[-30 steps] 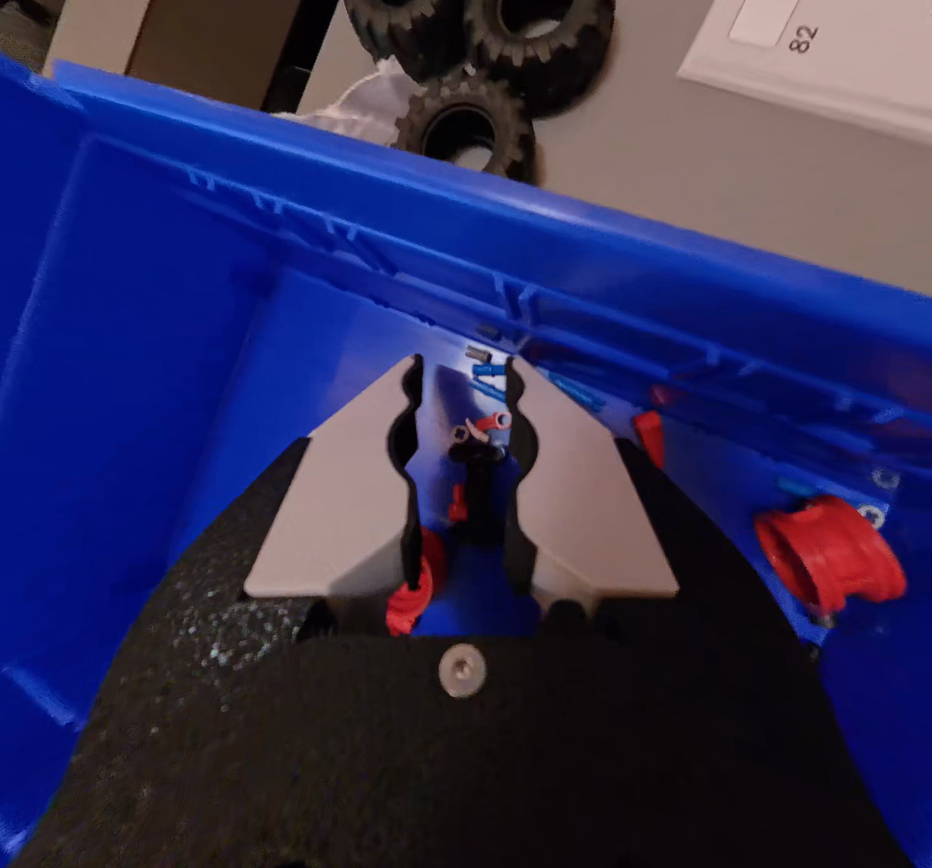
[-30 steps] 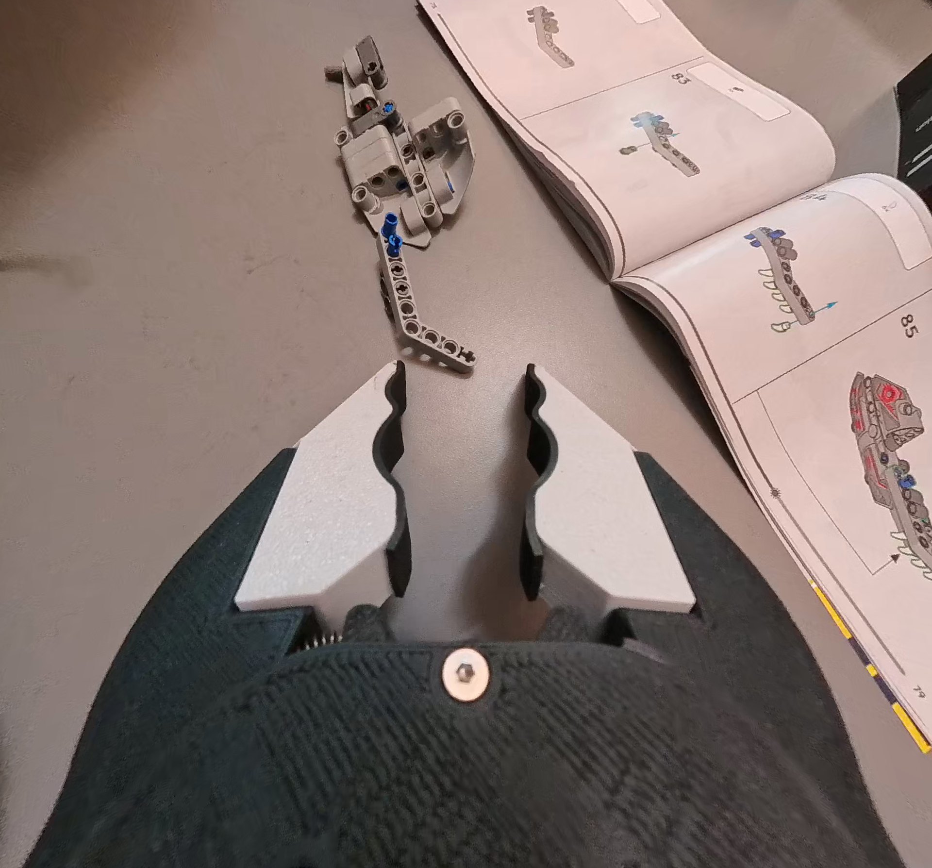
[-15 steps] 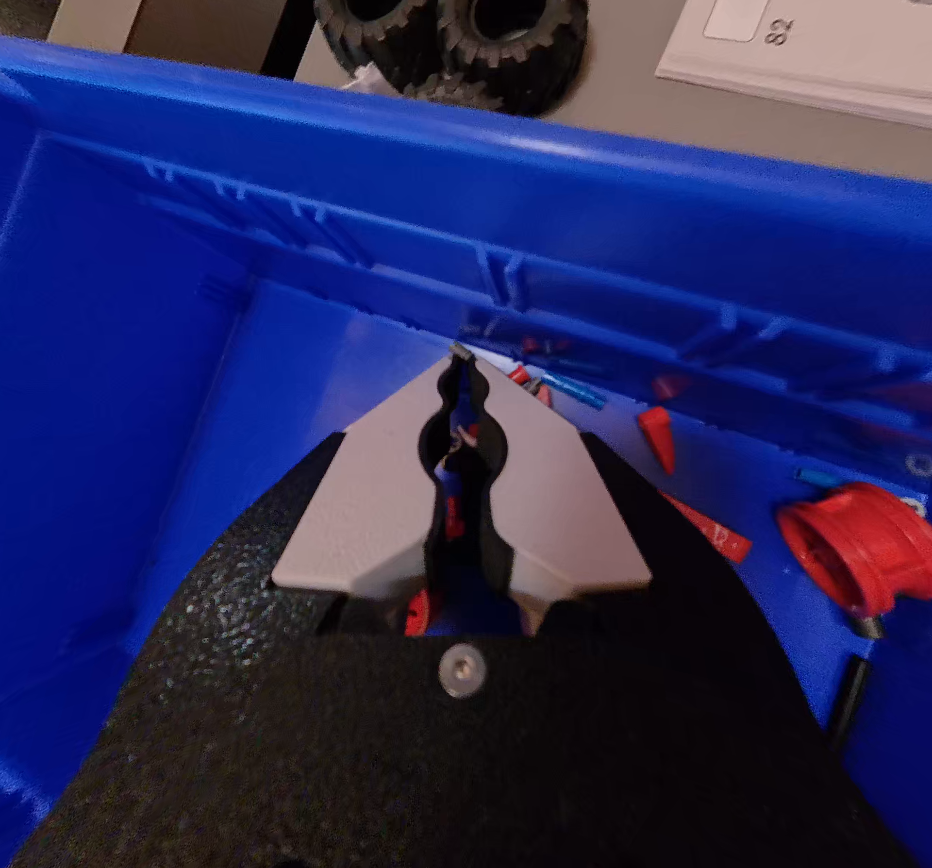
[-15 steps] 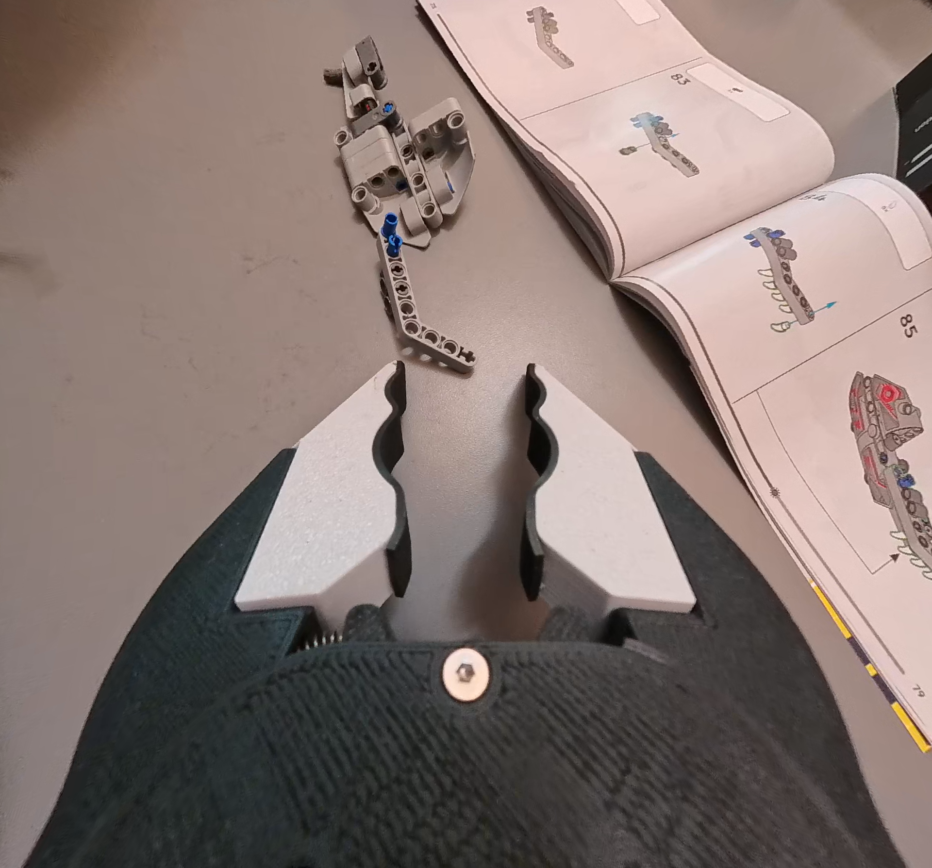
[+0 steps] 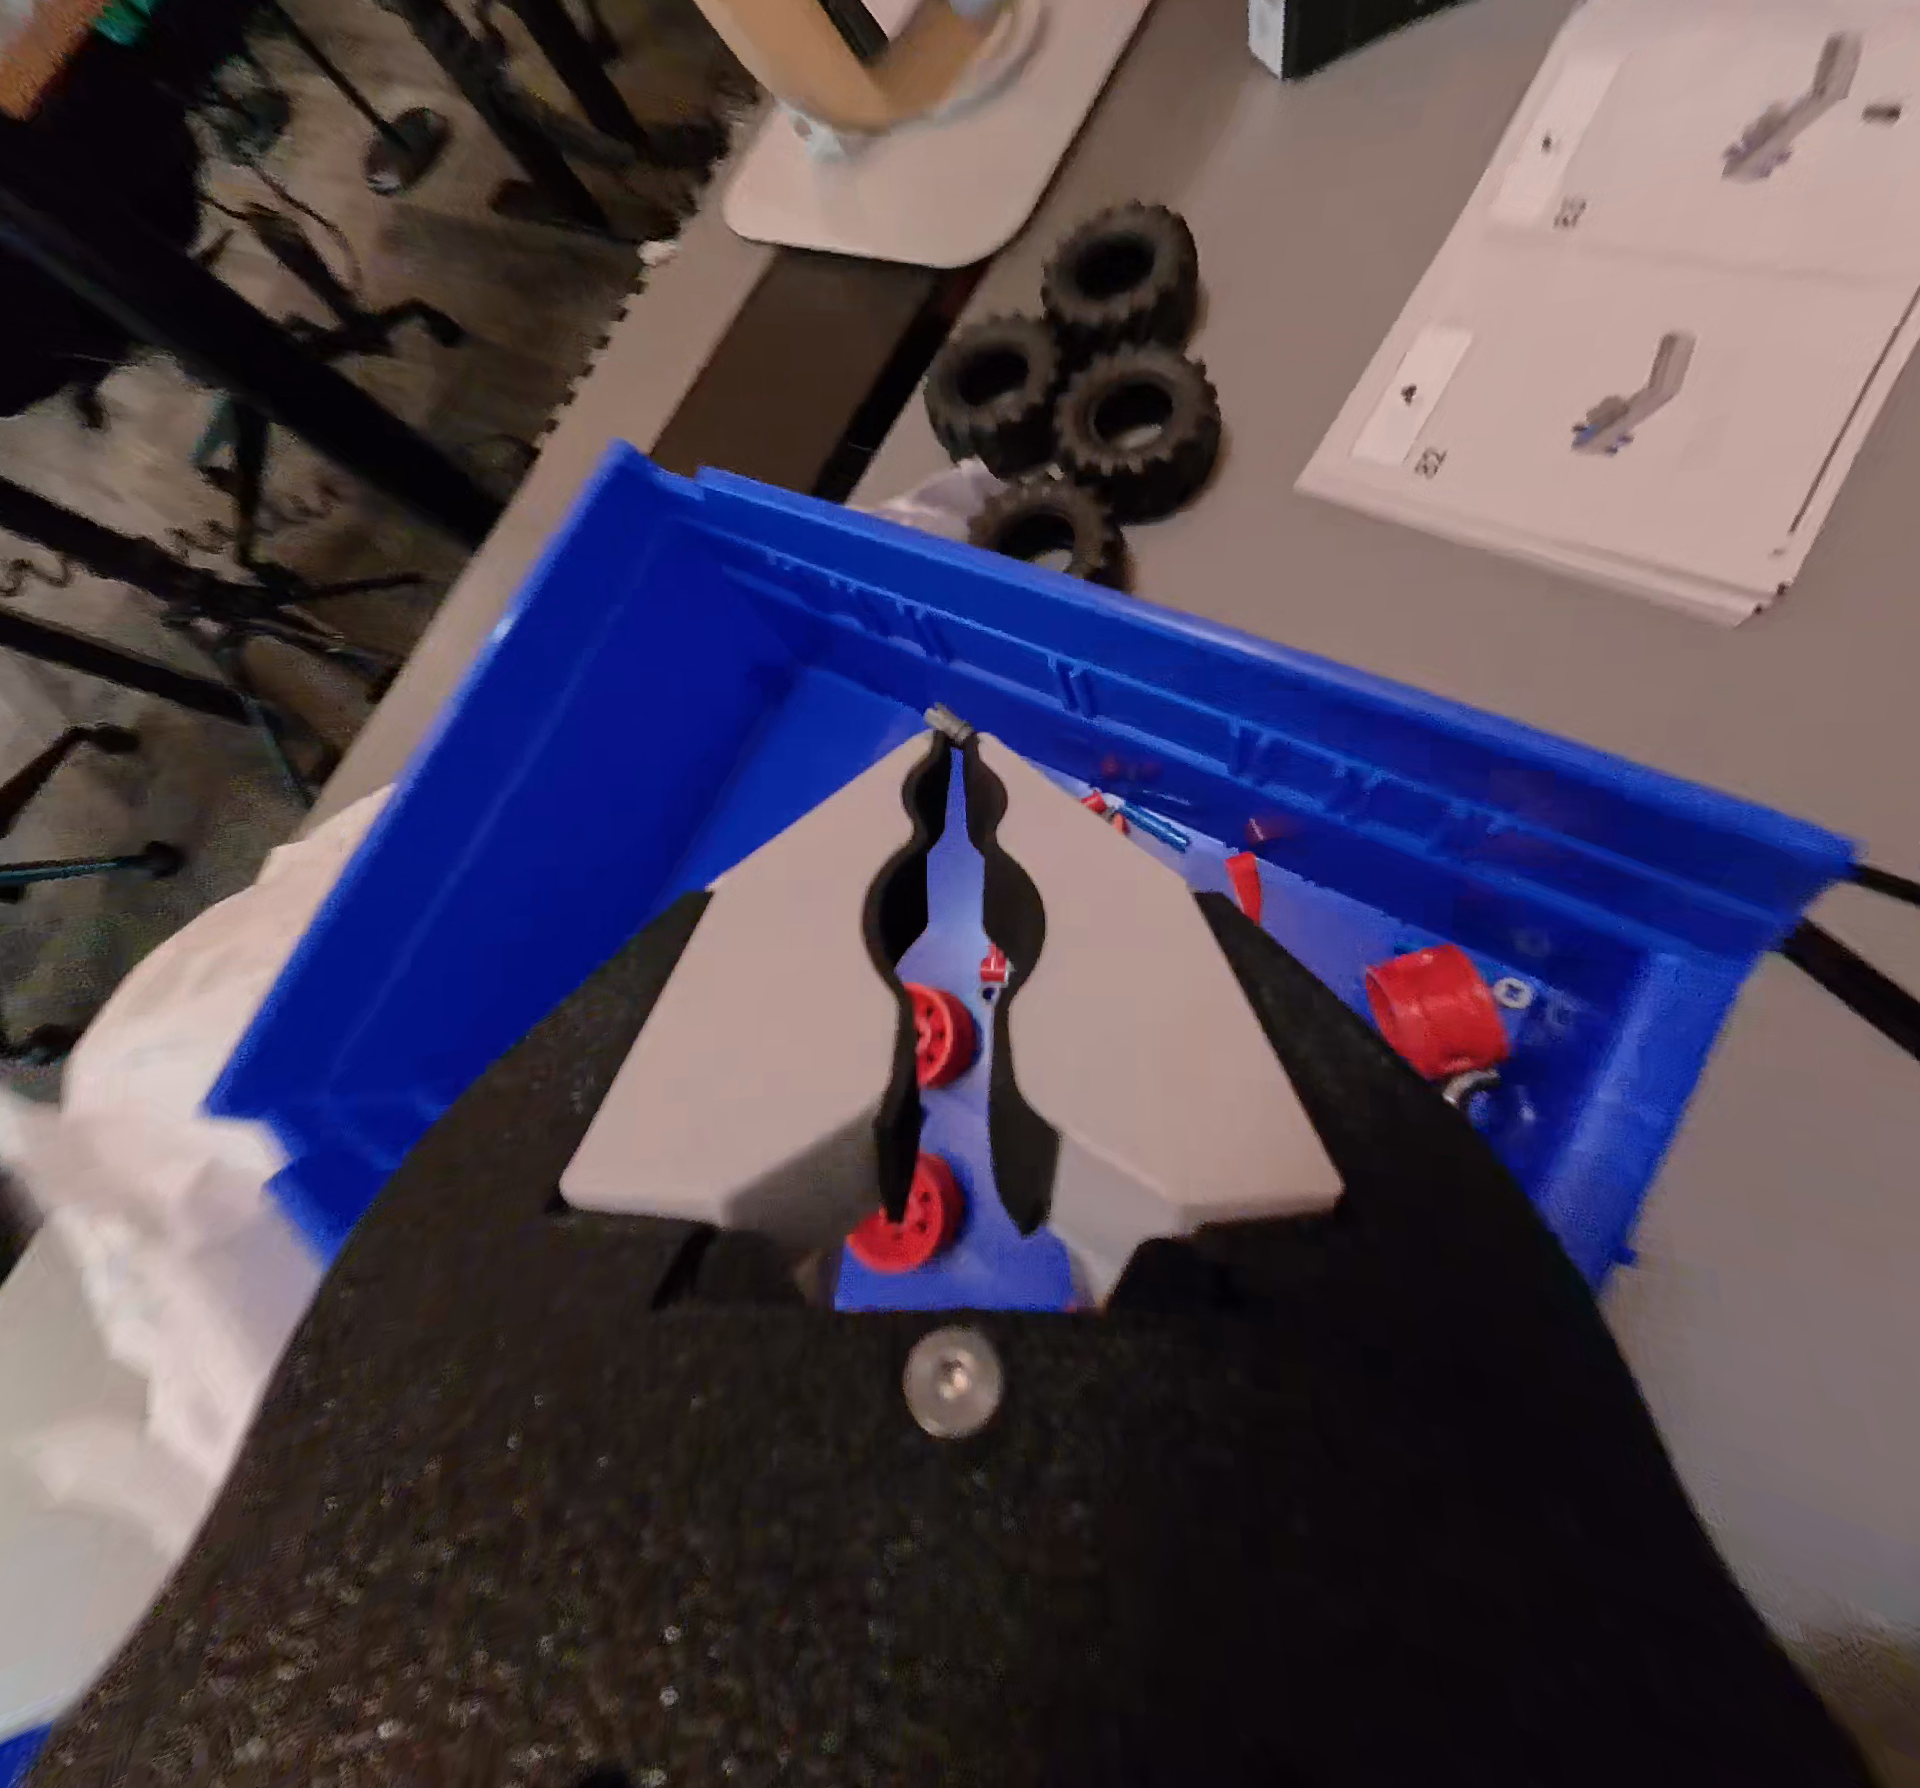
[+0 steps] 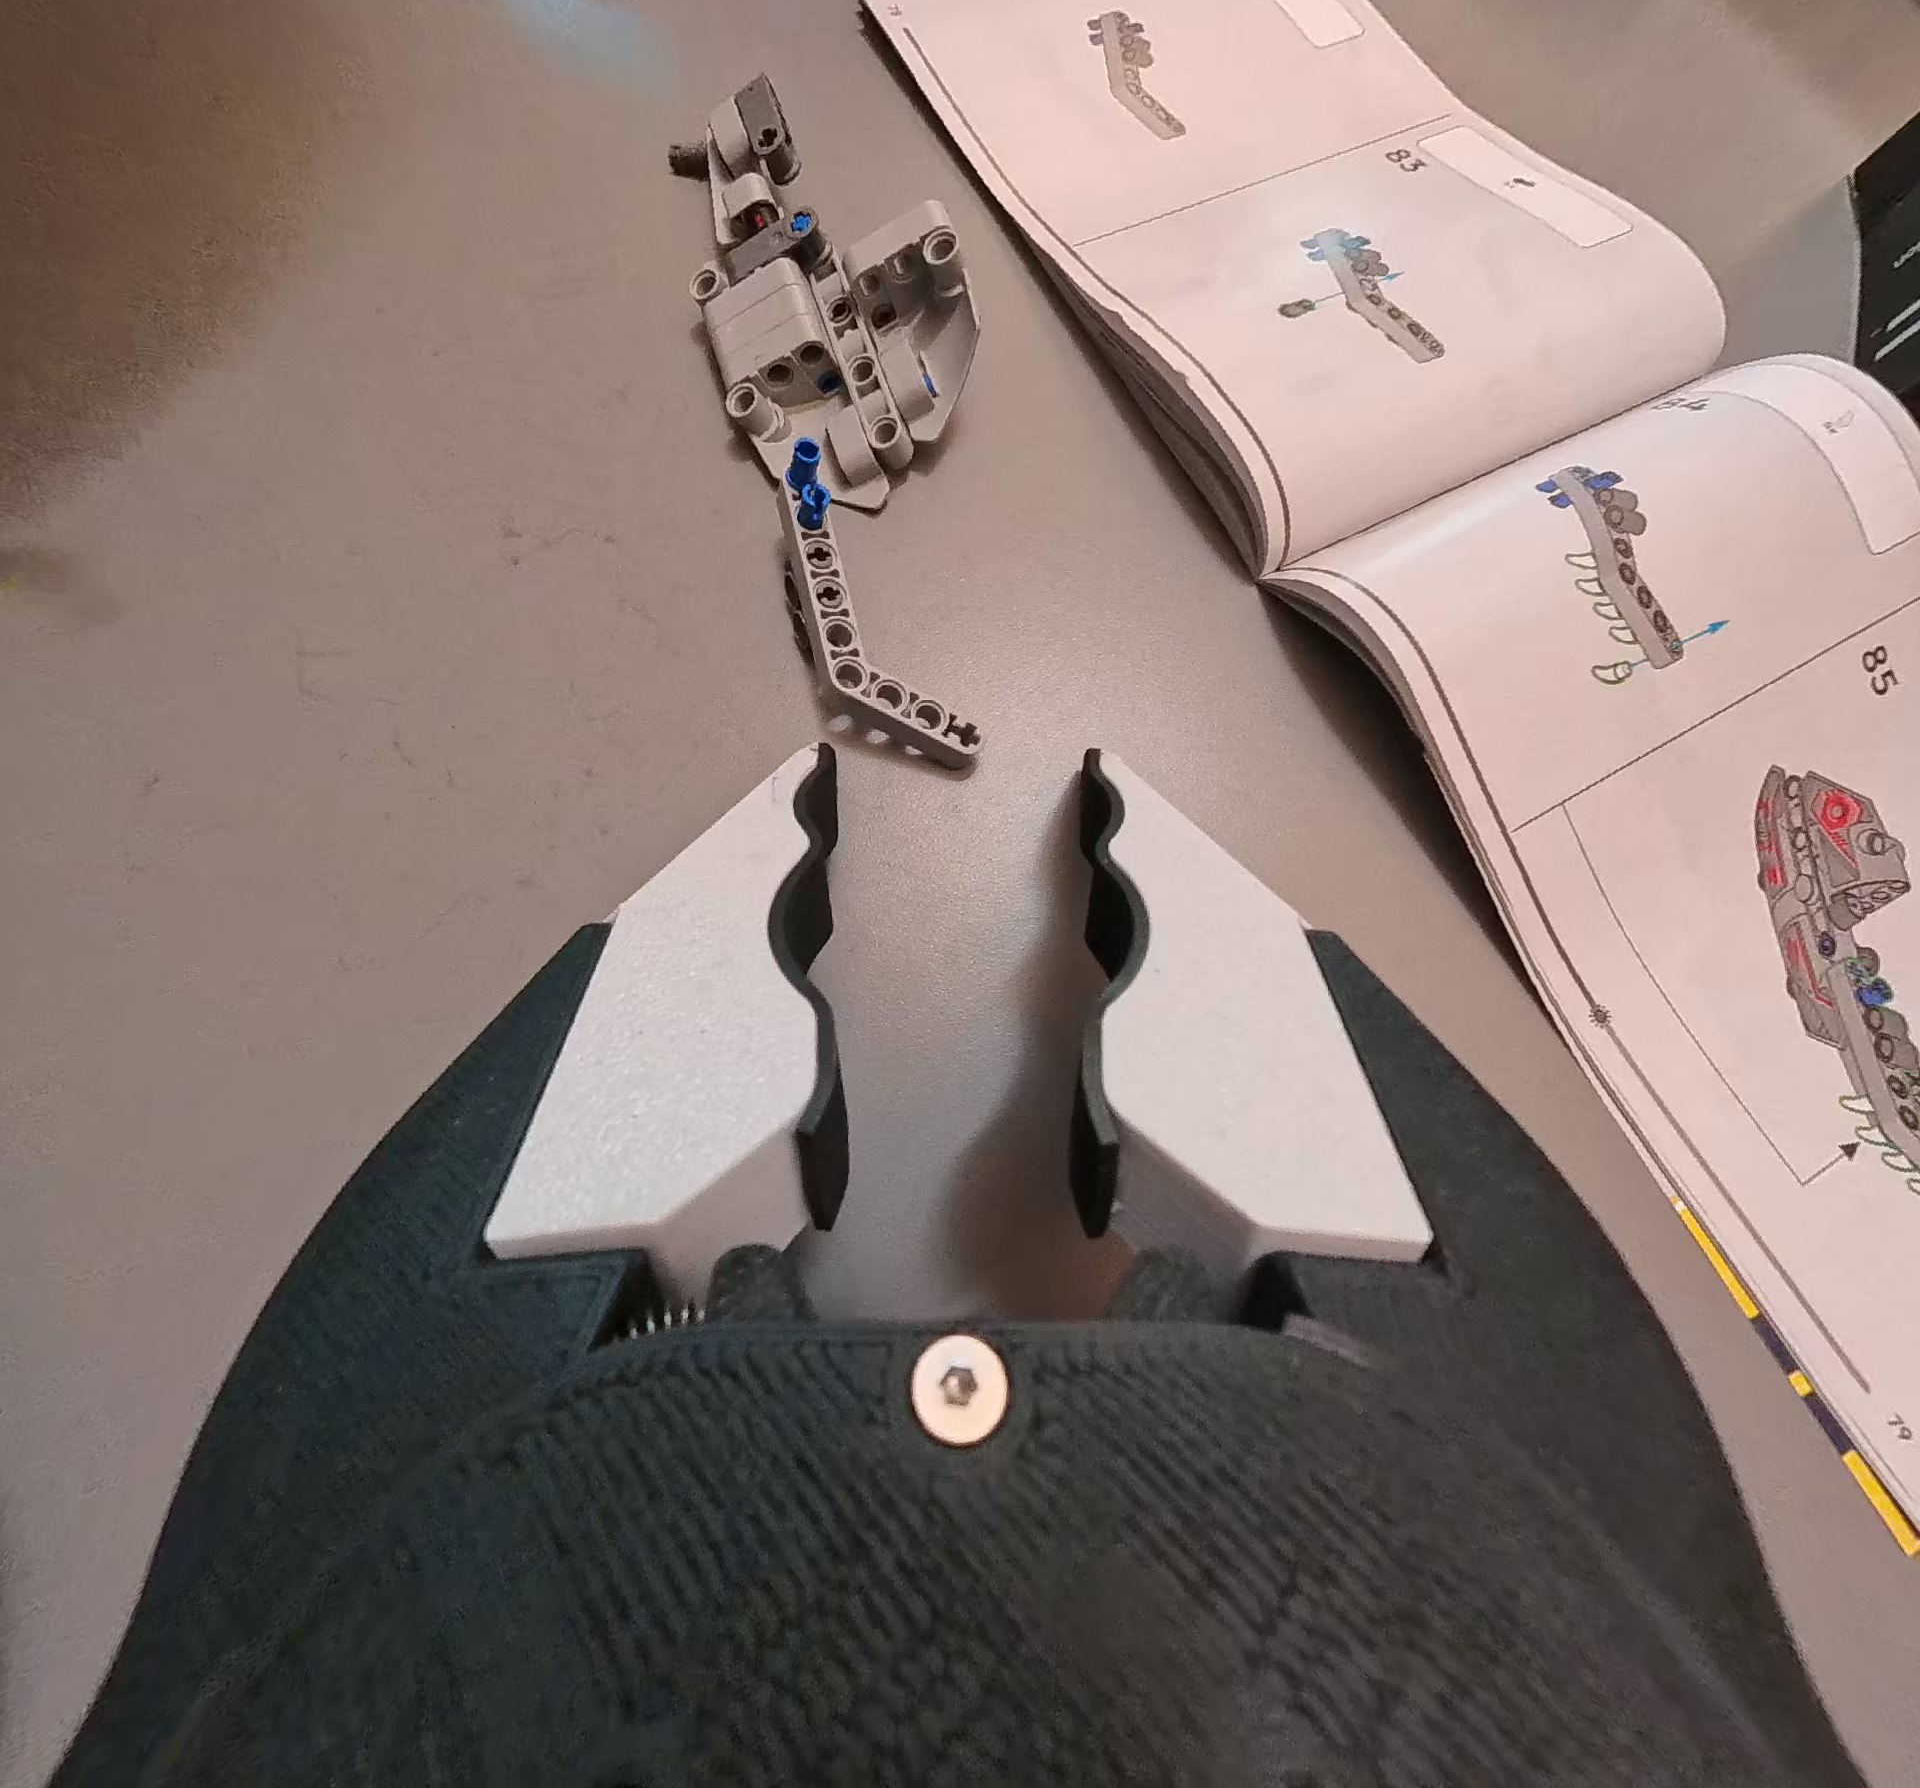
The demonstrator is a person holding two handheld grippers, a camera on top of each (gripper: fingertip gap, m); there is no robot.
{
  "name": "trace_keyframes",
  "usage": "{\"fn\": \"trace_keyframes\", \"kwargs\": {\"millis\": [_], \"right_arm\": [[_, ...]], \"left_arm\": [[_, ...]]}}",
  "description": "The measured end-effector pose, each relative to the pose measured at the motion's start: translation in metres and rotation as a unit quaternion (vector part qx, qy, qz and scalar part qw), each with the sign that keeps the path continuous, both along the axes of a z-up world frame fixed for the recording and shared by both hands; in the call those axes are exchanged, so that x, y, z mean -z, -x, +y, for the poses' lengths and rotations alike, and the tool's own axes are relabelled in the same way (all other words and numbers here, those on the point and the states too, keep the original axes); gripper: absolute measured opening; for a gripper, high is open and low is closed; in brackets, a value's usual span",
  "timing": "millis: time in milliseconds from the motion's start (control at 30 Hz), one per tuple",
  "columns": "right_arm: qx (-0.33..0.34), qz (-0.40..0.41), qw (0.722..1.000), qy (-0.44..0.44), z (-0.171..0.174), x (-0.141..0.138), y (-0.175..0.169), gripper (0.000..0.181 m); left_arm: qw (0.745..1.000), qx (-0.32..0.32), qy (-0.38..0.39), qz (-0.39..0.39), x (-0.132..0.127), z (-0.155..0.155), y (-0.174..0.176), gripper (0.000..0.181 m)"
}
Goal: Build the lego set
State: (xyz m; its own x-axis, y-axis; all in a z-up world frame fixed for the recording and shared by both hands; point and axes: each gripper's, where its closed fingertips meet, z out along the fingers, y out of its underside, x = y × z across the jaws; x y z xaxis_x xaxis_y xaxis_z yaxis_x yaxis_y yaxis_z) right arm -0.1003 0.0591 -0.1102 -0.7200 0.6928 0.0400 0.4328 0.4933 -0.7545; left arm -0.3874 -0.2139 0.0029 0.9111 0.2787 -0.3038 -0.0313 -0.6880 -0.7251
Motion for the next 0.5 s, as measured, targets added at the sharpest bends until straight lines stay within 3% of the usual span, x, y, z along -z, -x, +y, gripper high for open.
{"fn": "trace_keyframes", "kwargs": {"millis": [133, 233, 333, 500], "right_arm": [[0.004, 0.003, 1.0, -0.002, 0.001, 0.0, 0.001, 0.048], [0.004, 0.006, 1.0, -0.005, 0.001, -0.001, 0.001, 0.048], [0.0, 0.001, 1.0, 0.0, 0.0, -0.001, 0.0, 0.049], [-0.023, -0.002, 1.0, 0.002, -0.004, -0.001, -0.006, 0.048]], "left_arm": [[0.999, -0.037, 0.003, 0.028, -0.043, -0.013, -0.033, 0.0], [1.0, 0.005, 0.002, 0.017, -0.051, 0.009, -0.08, 0.0], [0.996, 0.077, 0.03, -0.03, -0.024, 0.047, -0.142, 0.0], [0.977, 0.153, 0.043, -0.145, 0.057, 0.12, -0.253, 0.0]]}}
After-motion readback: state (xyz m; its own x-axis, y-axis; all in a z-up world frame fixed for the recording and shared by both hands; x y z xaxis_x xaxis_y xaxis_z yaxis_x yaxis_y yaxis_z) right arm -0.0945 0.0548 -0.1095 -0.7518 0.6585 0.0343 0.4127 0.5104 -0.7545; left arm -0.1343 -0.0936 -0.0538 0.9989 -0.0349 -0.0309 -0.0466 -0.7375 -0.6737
